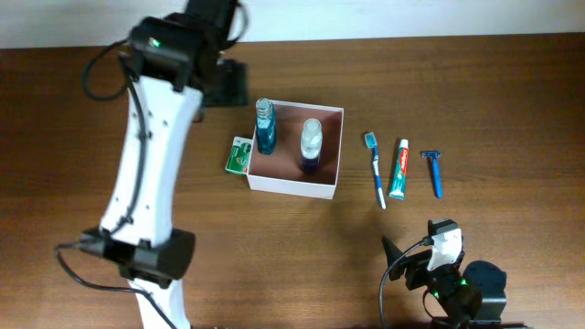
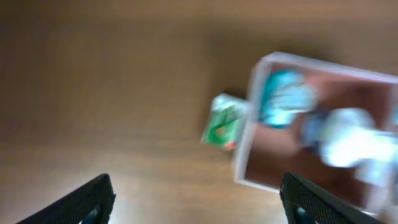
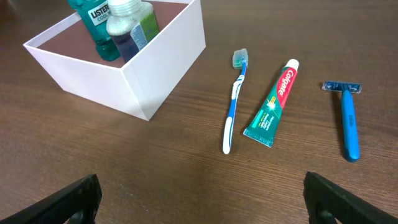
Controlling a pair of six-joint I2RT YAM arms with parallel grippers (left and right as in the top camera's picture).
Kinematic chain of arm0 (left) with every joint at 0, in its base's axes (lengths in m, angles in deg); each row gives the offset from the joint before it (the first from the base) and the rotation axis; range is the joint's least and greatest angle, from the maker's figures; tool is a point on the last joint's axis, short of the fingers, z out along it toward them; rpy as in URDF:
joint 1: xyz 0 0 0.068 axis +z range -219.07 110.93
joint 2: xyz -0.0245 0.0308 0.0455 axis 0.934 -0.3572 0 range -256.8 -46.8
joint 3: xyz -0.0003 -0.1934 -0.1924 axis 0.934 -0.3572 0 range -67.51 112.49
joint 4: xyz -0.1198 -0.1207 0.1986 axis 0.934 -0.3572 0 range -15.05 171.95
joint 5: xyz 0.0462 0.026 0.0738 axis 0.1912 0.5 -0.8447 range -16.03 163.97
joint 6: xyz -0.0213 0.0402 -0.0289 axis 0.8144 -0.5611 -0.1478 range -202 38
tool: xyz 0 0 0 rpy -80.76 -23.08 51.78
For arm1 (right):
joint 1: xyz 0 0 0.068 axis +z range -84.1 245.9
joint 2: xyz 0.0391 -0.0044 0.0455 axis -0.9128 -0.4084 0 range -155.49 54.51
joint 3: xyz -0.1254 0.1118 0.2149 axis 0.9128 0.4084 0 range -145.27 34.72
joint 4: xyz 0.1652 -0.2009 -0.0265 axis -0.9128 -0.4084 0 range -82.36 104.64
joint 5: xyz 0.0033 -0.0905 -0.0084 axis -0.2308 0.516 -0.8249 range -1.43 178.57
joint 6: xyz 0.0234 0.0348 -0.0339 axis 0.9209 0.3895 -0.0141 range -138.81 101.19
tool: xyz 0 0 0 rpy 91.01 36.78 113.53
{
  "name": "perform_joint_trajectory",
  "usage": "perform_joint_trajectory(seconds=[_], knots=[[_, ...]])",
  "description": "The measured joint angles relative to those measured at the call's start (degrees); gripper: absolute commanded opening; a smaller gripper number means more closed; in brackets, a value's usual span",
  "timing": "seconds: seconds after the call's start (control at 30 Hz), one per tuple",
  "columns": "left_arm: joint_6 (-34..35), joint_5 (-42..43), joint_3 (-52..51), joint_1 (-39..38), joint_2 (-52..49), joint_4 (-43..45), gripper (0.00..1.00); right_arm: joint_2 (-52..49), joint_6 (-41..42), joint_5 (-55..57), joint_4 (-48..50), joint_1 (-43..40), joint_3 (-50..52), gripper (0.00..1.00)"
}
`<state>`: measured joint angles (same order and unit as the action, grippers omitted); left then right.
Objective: Pack container
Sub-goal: 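Move the left gripper to the green Dettol soap bar and grasp it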
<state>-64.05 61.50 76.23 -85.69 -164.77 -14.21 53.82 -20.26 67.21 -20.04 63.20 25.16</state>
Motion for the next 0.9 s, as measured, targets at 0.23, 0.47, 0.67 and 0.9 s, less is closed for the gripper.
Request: perform_joint_trajectory(seconds=[0.23, 0.47, 0.67, 0.9], knots=[[-2.5, 3.9, -22.1, 5.6, -0.8, 10.6, 0.86, 0.0, 0.0, 0.0, 0.0, 0.0, 0.0, 0.99], [-3.5, 11.1, -37.5, 5.0, -1.5, 21.6, 0.8, 0.0, 0.0, 0.0, 0.0, 0.0, 0.0, 0.99], [-3.7, 17.0, -45.2, 4.1, -1.5, 28.7, 0.78, 0.0, 0.0, 0.0, 0.0, 0.0, 0.0, 0.99], [-3.7, 18.7, -47.2, -0.2, -1.5, 32.0, 0.78, 0.0, 0.0, 0.0, 0.0, 0.0, 0.0, 0.99]])
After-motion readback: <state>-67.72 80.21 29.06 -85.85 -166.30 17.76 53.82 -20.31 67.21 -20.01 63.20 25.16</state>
